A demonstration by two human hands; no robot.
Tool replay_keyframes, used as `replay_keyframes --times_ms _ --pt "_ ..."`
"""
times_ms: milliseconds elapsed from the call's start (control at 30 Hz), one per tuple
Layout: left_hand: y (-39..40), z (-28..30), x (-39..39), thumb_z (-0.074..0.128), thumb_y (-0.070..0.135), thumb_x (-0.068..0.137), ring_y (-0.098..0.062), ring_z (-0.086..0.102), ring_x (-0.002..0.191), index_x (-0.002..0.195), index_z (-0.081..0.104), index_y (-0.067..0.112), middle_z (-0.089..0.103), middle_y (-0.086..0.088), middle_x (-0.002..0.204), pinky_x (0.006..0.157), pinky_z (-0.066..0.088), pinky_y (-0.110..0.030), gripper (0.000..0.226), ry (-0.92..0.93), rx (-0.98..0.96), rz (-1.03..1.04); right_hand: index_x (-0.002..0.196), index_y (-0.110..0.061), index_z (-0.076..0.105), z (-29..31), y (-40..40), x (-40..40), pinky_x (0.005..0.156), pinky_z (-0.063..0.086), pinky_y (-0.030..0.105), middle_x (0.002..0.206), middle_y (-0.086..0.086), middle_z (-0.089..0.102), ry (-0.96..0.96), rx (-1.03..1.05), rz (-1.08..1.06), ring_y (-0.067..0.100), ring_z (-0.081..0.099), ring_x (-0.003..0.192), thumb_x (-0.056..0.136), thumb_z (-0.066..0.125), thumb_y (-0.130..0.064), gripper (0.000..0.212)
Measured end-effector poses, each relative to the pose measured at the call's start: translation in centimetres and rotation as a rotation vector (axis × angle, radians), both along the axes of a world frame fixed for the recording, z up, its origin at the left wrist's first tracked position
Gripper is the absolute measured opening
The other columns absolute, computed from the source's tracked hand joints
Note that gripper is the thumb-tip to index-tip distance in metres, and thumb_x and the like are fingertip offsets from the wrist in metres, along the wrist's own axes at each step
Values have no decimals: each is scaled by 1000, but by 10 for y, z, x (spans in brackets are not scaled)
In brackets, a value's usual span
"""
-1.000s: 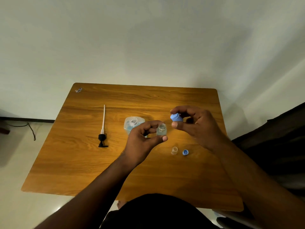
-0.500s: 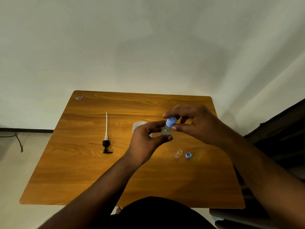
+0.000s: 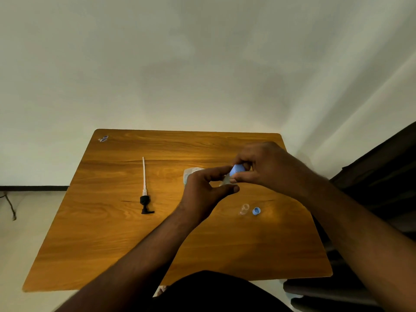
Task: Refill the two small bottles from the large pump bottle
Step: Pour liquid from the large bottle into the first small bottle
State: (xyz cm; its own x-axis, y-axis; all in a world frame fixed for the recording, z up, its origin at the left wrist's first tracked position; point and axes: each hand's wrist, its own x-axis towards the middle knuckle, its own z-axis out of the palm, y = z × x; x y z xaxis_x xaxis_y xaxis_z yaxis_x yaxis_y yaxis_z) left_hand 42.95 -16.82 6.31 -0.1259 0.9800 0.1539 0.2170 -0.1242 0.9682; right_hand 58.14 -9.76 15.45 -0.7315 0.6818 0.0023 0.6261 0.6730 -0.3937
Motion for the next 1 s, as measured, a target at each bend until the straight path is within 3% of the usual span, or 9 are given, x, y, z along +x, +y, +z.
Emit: replay_keyframes --times_ms 167,267,367,433,533,633,767,867,1000 --pt "1 2 -1 81 4 75 0 67 104 113 72 11 73 6 110 84 51 -13 40 -24 22 -15 52 -23 51 4 -10 -2 49 28 20 50 -5 48 -231 236 -308 8 43 47 55 26 -92 73" --pt "4 4 -2 81 7 74 -4 68 103 115 72 11 74 3 111 85 52 -16 42 -18 9 -33 92 -29 69 13 -9 7 59 37 20 88 -10 65 -20 31 -165 0 50 70 72 57 -70 48" --pt "5 4 -2 84 9 72 0 67 99 113 73 13 74 3 109 81 49 -10 43 -1 -10 -39 115 -27 66 21 -8 9 72 41 17 106 -11 61 -74 -99 65 0 50 86 80 74 -29 36" --pt "4 3 1 84 9 72 1 66 98 113 73 15 74 5 107 83 52 -15 44 19 -28 -44 99 -23 69 19 -10 4 64 38 19 95 -7 65 -196 70 25 5 53 82 87 66 -34 17" --pt "3 3 4 82 9 74 -10 69 99 110 74 11 75 0 103 84 59 -42 37 -30 -73 -51 59 -21 49 11 -14 -8 50 23 20 57 -4 48 -340 382 -186 11 46 56 89 37 -65 55" --pt "5 6 4 81 8 75 -12 69 101 113 72 11 75 0 106 84 59 -47 39 -26 -50 -64 58 -20 51 13 -12 -8 49 24 22 57 -3 50 -223 417 -270 10 45 53 87 30 -70 61" --pt "8 9 2 82 9 75 -7 68 103 116 71 14 74 4 109 86 59 -35 43 -5 -22 -64 113 -27 64 31 -1 5 68 40 19 103 -13 59 -116 -47 36 2 51 80 85 68 -34 29" --pt "10 7 4 83 10 73 4 66 100 114 72 18 72 13 107 83 50 -10 43 46 16 -71 86 -21 63 24 0 3 61 40 21 85 -5 59 -202 78 53 8 54 75 87 64 -38 17" --pt "12 4 9 84 12 71 2 66 102 113 73 14 73 8 108 81 47 -6 44 43 9 -33 64 -19 48 12 3 0 48 23 23 62 -3 48 -315 418 -81 12 46 57 94 33 -60 52"
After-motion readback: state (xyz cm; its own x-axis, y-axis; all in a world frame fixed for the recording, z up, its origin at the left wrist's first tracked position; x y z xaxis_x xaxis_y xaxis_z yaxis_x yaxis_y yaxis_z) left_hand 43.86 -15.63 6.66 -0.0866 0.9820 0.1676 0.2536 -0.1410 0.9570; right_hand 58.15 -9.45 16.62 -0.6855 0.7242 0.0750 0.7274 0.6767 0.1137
